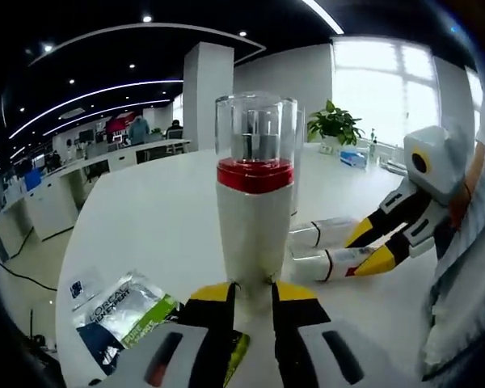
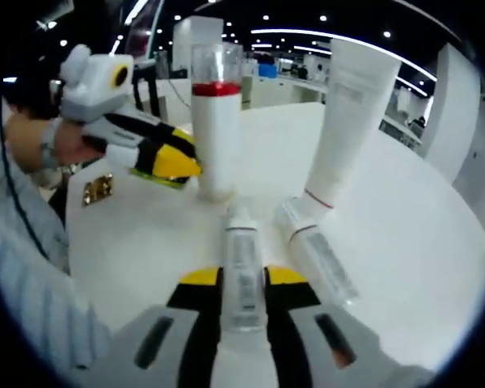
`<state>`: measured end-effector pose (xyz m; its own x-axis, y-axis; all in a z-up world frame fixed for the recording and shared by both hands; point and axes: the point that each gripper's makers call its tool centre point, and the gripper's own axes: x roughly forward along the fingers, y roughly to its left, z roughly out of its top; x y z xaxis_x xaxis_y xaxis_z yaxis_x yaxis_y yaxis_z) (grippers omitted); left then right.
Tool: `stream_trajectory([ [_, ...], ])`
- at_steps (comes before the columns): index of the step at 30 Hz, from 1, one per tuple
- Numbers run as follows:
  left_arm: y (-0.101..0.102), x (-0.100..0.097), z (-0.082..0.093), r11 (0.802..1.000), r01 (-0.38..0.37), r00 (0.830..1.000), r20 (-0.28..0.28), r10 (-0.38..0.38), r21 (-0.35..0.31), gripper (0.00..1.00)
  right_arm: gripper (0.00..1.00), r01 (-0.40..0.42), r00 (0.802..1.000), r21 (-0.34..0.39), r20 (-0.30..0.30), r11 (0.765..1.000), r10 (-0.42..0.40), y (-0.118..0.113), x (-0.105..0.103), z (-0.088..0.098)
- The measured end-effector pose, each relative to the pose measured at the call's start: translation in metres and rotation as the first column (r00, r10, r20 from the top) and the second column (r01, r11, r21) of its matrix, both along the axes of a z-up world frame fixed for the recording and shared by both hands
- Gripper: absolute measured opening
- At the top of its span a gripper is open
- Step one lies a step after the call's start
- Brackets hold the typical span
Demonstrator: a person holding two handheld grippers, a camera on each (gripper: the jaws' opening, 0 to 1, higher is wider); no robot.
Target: Arrange the skincare products in the storage area until every visible bottle or jar stands upright without overlapping.
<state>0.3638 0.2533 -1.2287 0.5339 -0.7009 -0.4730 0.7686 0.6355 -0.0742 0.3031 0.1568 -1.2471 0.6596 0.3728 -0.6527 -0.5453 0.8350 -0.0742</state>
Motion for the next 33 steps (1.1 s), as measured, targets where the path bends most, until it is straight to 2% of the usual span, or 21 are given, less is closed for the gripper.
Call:
stream_trajectory([
  [12,-0.019,0.020,0.001,1.000,-0.011,1.000,0.000,0.011,-0.017,0.18,0.21,0.010,0.999,0.064,0.048,0.998,-0.013,0.001,-0.002,0.016],
  [15,-0.024,0.025,0.001,0.999,-0.020,1.000,-0.003,0.020,-0.025,0.18,0.21,0.025,0.998,0.077,0.062,0.997,-0.030,-0.001,-0.002,0.019],
  [18,-0.029,0.028,0.001,0.999,-0.027,1.000,-0.005,0.027,-0.036,0.18,0.20,0.059,0.993,0.122,0.097,0.991,-0.071,-0.005,0.002,0.029],
  [19,-0.030,0.029,0.001,0.999,-0.029,1.000,-0.007,0.029,-0.038,0.18,0.20,0.084,0.986,0.153,0.133,0.985,-0.104,-0.009,0.007,0.037],
  [22,-0.034,0.034,0.001,0.999,-0.036,0.999,-0.007,0.036,-0.040,0.18,0.20,0.136,0.972,0.208,0.160,0.969,-0.171,-0.023,0.024,0.052],
  [24,-0.037,0.036,0.001,0.999,-0.037,0.999,-0.005,0.037,-0.040,0.18,0.20,0.159,0.967,0.156,0.173,0.975,-0.185,-0.038,0.041,0.052],
  [25,-0.038,0.037,0.001,0.999,-0.037,0.999,-0.004,0.037,-0.040,0.18,0.20,0.158,0.965,0.122,0.193,0.980,-0.180,-0.046,0.051,0.053],
  [26,-0.039,0.039,0.000,0.999,-0.036,0.999,-0.005,0.036,-0.040,0.18,0.20,0.155,0.965,0.123,0.194,0.980,-0.177,-0.047,0.057,0.053],
  [29,-0.043,0.041,0.000,0.999,-0.031,0.999,-0.008,0.031,-0.035,0.18,0.20,0.115,0.978,0.156,0.153,0.981,-0.139,-0.047,0.074,0.051],
  [33,-0.047,0.041,-0.001,0.999,-0.018,1.000,-0.009,0.018,-0.028,0.18,0.18,0.064,0.987,0.108,0.137,0.992,-0.079,-0.046,0.087,0.043],
])
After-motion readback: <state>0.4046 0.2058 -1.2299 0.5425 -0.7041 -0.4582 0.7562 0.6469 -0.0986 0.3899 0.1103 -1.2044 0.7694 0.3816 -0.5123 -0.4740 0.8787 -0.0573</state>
